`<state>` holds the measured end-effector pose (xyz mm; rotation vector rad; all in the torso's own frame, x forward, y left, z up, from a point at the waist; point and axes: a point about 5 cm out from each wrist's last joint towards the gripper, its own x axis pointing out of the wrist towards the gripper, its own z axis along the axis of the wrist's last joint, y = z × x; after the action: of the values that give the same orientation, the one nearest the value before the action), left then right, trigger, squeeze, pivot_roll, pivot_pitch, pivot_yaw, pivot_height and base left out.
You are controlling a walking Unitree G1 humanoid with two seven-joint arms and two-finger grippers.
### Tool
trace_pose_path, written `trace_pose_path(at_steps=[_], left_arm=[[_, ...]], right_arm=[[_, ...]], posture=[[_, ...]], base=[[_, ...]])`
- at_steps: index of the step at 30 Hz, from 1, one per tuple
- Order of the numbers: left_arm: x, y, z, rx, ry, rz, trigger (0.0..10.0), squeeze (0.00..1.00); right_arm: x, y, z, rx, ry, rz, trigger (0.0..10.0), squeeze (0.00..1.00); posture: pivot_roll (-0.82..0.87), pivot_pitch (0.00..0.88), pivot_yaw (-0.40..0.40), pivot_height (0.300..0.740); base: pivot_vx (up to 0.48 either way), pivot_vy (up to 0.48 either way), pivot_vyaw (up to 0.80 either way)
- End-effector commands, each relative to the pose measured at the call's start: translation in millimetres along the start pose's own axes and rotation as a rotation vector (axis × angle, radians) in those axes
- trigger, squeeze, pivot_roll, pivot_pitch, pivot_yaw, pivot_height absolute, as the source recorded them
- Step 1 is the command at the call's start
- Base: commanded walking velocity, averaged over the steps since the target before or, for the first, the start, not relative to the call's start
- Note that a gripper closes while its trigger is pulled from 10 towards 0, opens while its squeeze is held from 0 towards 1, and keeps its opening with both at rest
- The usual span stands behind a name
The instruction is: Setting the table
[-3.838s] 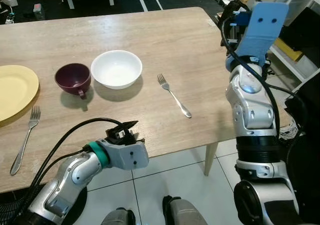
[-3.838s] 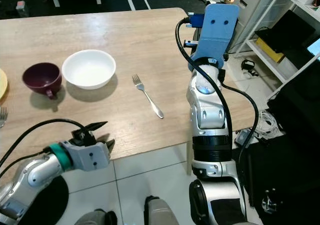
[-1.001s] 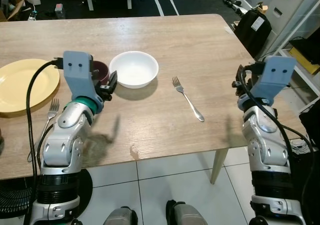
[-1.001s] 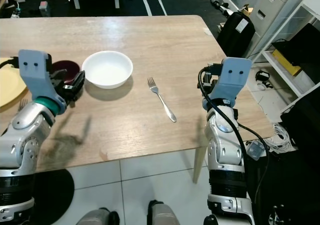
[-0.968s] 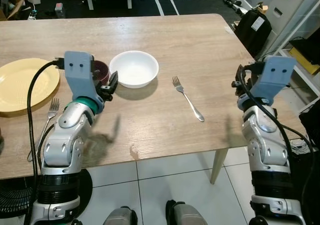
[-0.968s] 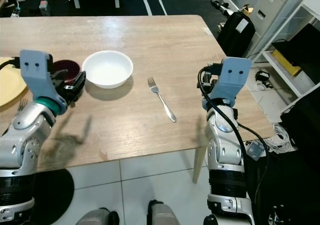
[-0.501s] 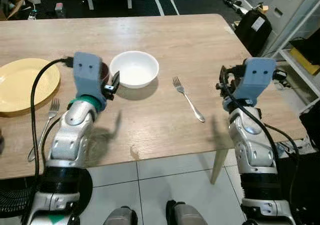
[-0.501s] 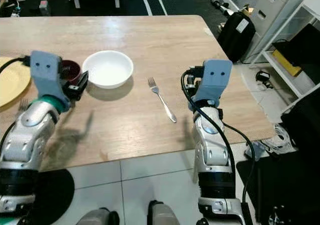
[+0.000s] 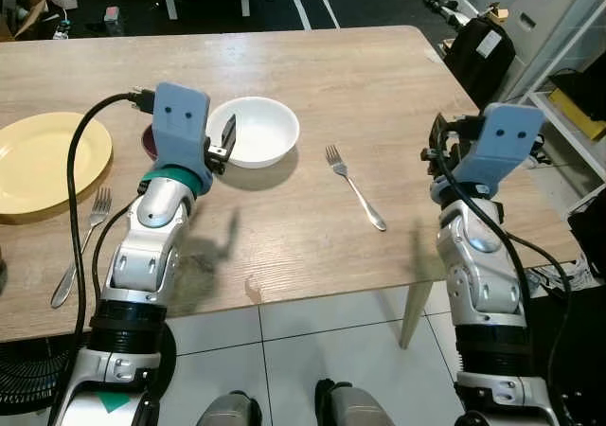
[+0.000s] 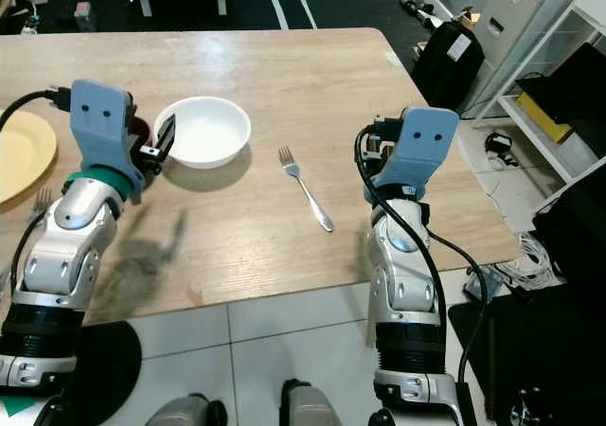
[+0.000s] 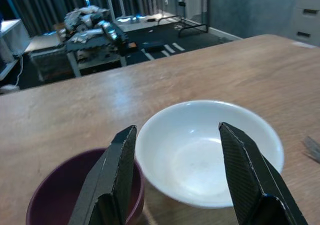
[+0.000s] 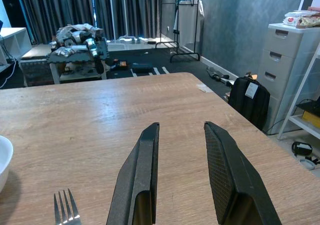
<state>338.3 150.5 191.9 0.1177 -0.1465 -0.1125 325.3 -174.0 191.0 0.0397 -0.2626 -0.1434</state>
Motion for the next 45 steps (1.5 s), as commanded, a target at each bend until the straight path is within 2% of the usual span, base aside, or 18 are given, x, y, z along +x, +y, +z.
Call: trace_pose_path(at_steps=[1,4,13,45], left_arm=[[1.2,0.6,-3.3,-0.008,-0.001,0.017,10.0,0.00],[1.9,0.5,-4.5,-0.006,-0.003,0.022,10.0,0.00],[1.3,-2.0,-7.7,0.001,0.000,0.029,10.0,0.00],[2.8,-4.9,-7.6,0.000,-0.013,0.017,10.0,0.00]], right_arm=[[2.0,0.8,-0.8,0.024,0.001,-0.001,10.0,0.00],[2.2,-0.3,-2.6,0.048,0.008,-0.005,10.0,0.00],[0.5,-3.0,-4.6,0.033,0.010,-0.001,10.0,0.00],[-1.7,-8.3,-9.0,0.024,0.018,-0.022,10.0,0.00]], posture=[[0.03,0.000,0.030,0.740],[0.02,0.000,0.028,0.740],[0.02,0.000,0.033,0.740],[0.00,0.000,0.043,0.740]], base=[[0.000,0.000,0.00],[-0.082,0.000,0.00],[-0.311,0.000,0.00],[-0.397,0.000,0.00]])
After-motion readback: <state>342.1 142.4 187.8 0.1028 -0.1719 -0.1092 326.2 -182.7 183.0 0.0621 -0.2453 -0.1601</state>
